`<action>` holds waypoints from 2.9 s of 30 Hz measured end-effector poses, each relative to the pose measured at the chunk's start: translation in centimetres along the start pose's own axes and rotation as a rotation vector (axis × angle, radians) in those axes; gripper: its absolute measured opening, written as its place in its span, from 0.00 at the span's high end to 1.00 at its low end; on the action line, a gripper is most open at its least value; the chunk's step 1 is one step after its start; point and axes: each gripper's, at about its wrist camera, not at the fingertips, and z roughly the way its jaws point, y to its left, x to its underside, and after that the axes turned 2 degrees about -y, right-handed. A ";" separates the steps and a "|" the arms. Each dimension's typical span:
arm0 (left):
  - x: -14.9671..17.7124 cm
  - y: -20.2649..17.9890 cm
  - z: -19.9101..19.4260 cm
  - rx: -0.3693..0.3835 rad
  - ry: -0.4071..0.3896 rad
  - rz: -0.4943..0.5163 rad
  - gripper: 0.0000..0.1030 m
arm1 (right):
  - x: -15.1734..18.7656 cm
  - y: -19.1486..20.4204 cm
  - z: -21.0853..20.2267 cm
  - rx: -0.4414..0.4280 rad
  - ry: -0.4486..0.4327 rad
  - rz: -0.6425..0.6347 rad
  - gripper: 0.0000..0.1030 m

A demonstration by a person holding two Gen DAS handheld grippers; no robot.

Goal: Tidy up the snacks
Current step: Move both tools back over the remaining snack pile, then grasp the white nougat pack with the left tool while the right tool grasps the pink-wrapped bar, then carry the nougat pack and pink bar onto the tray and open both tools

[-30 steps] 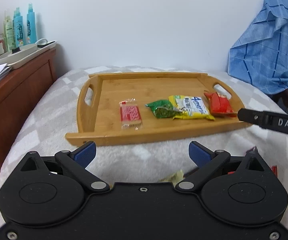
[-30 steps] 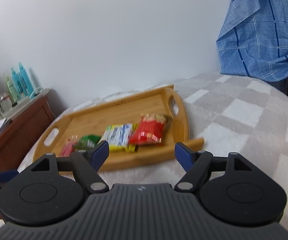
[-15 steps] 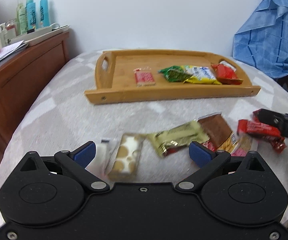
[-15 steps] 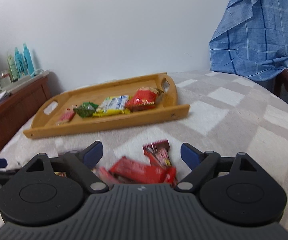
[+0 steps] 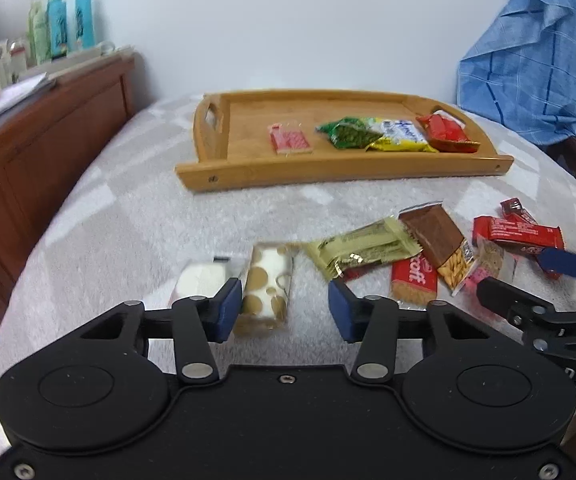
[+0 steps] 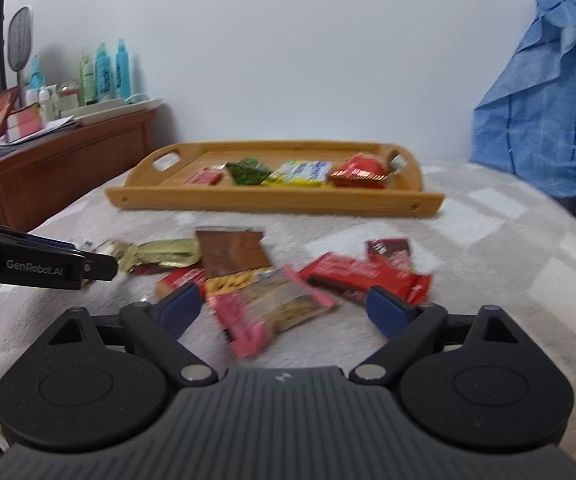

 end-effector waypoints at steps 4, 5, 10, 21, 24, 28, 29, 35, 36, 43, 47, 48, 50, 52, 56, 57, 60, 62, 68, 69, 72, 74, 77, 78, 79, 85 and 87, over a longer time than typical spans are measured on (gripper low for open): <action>0.2 0.9 0.2 0.006 0.020 -0.048 0.65 | 0.2 -0.4 0.6 -0.023 0.032 0.090 0.41; 0.2 1.1 0.3 0.010 0.024 -0.060 0.66 | 0.3 -0.6 0.7 -0.031 0.037 0.120 0.44; 0.1 1.5 0.3 0.020 0.019 -0.094 0.68 | 0.3 -1.3 0.9 -0.057 0.042 0.211 0.48; -0.2 0.5 1.4 -0.010 0.013 -0.089 0.66 | 0.4 -1.7 1.2 -0.044 0.023 0.278 0.39; -0.2 0.3 1.5 -0.020 0.012 -0.089 0.66 | 0.5 -1.2 1.3 -0.022 0.008 0.277 0.46; -0.1 0.2 1.7 -0.031 0.008 -0.096 0.65 | 0.8 -0.6 1.3 0.005 -0.010 0.257 0.52; 0.0 0.1 1.6 -0.045 0.001 -0.092 0.67 | 0.8 -0.3 1.3 0.011 -0.013 0.246 0.52; 0.2 -0.9 1.1 -0.098 -0.027 -0.056 0.79 | 0.9 0.7 1.2 0.034 -0.018 0.173 0.66; 0.2 -1.0 0.9 -0.103 -0.033 -0.059 0.79 | 0.9 0.8 1.1 0.027 -0.017 0.165 0.68; -0.7 -1.2 -1.2 -0.097 -0.087 -0.063 0.79 | 0.7 0.5 -0.2 -0.018 -0.033 0.157 0.71; -2.1 -1.3 -2.0 -0.132 -0.086 -0.063 0.79 | -0.6 -0.8 -0.6 -0.044 -0.048 0.206 0.71; -2.6 -1.2 -2.0 -0.141 -0.082 -0.068 0.79 | -1.1 -1.2 -0.5 -0.048 -0.053 0.228 0.71; -3.6 -0.8 -2.1 -0.129 -0.083 -0.094 0.79 | -2.3 -2.2 -0.2 -0.059 -0.056 0.265 0.71; -4.5 -0.6 -2.3 -0.115 -0.093 -0.105 0.79 | -3.6 -3.3 0.1 -0.070 -0.065 0.292 0.71; -6.6 -0.4 -2.6 -0.091 -0.120 -0.111 0.79 | -6.4 -5.4 0.9 -0.090 -0.083 0.294 0.71; -7.2 -0.4 -2.7 -0.083 -0.123 -0.118 0.79 | -7.1 -5.8 1.1 -0.090 -0.091 0.287 0.71; -9.0 -0.3 -2.6 -0.061 -0.133 -0.140 0.80 | -8.9 -7.2 2.0 -0.086 -0.113 0.272 0.71; -10.1 -0.4 -2.4 -0.053 -0.143 -0.139 0.80 | -9.8 -8.2 2.7 -0.096 -0.118 0.284 0.71; -13.4 -1.2 -0.9 0.003 -0.139 -0.146 0.80 | -12.2 -10.6 5.5 -0.122 -0.070 0.324 0.71; -14.0 -1.4 -0.5 0.019 -0.136 -0.151 0.80 | -12.7 -10.9 6.0 -0.138 -0.061 0.327 0.71; -15.8 -1.9 0.7 0.061 -0.134 -0.169 0.80 | -14.1 -11.8 7.5 -0.180 -0.041 0.351 0.70; -17.1 -2.4 1.7 0.075 -0.136 -0.166 0.80 | -15.1 -12.3 8.6 -0.187 -0.034 0.364 0.70; -18.8 -3.4 3.5 0.098 -0.132 -0.150 0.80 | -16.4 -13.1 10.4 -0.188 -0.019 0.361 0.70; -19.3 -3.6 4.1 0.108 -0.127 -0.149 0.80 | -16.8 -13.3 11.0 -0.189 -0.012 0.359 0.70; -19.8 -3.9 4.8 0.120 -0.121 -0.150 0.80 | -17.1 -13.4 11.7 -0.187 -0.005 0.351 0.70; -22.3 -5.3 9.9 0.156 -0.085 -0.159 0.80 | -18.1 -13.9 15.8 -0.179 0.040 0.239 0.70; -22.7 -5.8 12.0 0.148 -0.070 -0.151 0.80 | -18.2 -14.2 17.0 -0.193 0.053 0.233 0.70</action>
